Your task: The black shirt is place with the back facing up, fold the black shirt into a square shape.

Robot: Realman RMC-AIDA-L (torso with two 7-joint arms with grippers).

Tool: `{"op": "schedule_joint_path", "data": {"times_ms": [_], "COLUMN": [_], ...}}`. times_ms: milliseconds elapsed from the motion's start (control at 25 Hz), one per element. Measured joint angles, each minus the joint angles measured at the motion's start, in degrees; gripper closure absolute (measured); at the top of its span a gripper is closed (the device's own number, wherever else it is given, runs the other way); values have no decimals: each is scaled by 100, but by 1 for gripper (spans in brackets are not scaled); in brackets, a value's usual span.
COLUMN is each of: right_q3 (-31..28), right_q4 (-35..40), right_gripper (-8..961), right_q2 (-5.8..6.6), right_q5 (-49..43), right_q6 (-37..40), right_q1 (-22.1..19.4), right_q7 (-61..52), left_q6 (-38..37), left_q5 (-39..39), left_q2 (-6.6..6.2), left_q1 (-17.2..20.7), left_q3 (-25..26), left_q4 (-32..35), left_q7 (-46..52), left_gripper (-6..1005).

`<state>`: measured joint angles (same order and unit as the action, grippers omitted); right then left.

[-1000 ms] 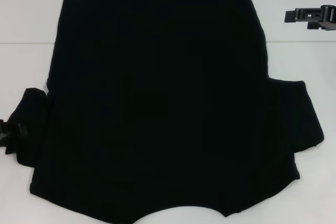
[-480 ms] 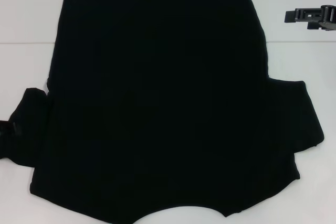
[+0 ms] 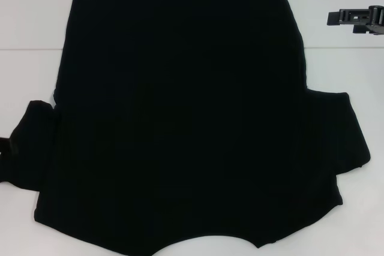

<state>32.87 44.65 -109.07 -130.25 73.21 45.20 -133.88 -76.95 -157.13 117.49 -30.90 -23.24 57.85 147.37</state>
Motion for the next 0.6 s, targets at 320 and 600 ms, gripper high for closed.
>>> {"op": "schedule_joint_path", "data": {"times_ms": [320, 600], "right_q3": [-8, -9], "right_q4": [0, 0], "right_gripper": [13, 12], "right_q2": [0, 0], "right_q5": [0, 0], "right_q6": [0, 0], "right_q1": [-2, -5], "right_q7": [3, 3], "left_q6": [-108, -110], "left_q5": [-50, -55], "left_q2": [12, 26], "left_q1": [119, 99], "left_q3": [0, -18], "left_q4": [44, -12], "left_q7": [26, 29], "left_gripper": [418, 437]}}
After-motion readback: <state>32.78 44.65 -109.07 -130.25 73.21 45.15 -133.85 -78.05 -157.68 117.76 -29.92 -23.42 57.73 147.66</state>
